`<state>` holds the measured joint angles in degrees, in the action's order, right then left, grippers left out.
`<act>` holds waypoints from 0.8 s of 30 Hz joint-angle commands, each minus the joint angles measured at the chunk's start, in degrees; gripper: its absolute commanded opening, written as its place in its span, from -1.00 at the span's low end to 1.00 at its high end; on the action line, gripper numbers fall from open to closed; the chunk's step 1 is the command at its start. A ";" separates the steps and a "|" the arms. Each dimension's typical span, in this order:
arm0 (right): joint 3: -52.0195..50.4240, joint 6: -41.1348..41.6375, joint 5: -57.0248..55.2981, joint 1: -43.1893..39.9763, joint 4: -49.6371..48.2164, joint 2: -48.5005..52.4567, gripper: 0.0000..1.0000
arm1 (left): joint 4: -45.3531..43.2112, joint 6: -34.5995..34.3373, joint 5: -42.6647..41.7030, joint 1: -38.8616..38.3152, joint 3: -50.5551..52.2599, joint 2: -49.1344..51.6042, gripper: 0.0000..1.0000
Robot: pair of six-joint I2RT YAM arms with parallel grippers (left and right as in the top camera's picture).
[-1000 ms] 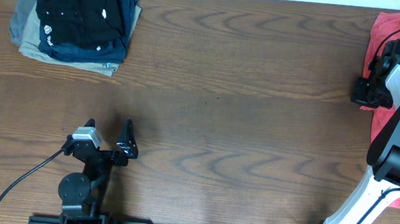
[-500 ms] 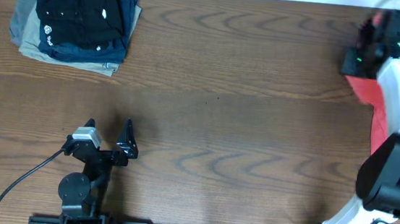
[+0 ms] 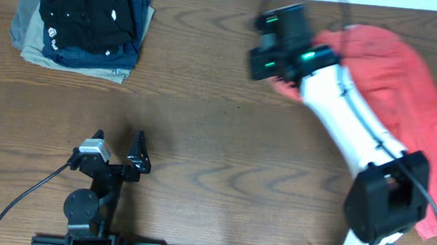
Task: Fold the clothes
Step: 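Drag the grasped t-shirt leftward across the table with the right gripper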
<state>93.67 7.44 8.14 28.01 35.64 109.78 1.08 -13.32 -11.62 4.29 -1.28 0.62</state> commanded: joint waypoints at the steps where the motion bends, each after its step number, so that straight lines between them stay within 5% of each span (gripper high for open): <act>1: 0.09 3.28 3.06 9.07 -1.46 0.04 -0.98 | 1.86 0.13 -0.74 0.20 1.05 -0.39 0.96; 8: 0.09 7.61 -1.27 21.33 -2.25 0.02 -0.97 | 1.86 0.13 -0.74 0.20 1.05 -0.39 0.96; 14: 0.79 8.61 8.37 22.56 -1.92 -0.07 -0.91 | 1.86 0.13 -0.74 0.20 1.05 -0.39 0.95; 17: 2.32 8.00 9.46 22.40 0.22 -0.07 -0.45 | 1.86 0.13 -0.74 0.20 1.05 -0.39 0.96; 20: 4.74 4.83 9.40 22.40 3.98 -0.07 0.96 | 1.86 0.13 -0.74 0.20 1.05 -0.33 0.96; 24: 9.14 3.63 7.30 21.18 11.78 -0.07 0.99 | 1.84 0.13 -0.74 0.20 1.05 -0.28 0.95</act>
<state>99.26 12.86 16.03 50.63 45.23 109.78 1.08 -13.32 -11.62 4.29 -1.28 0.62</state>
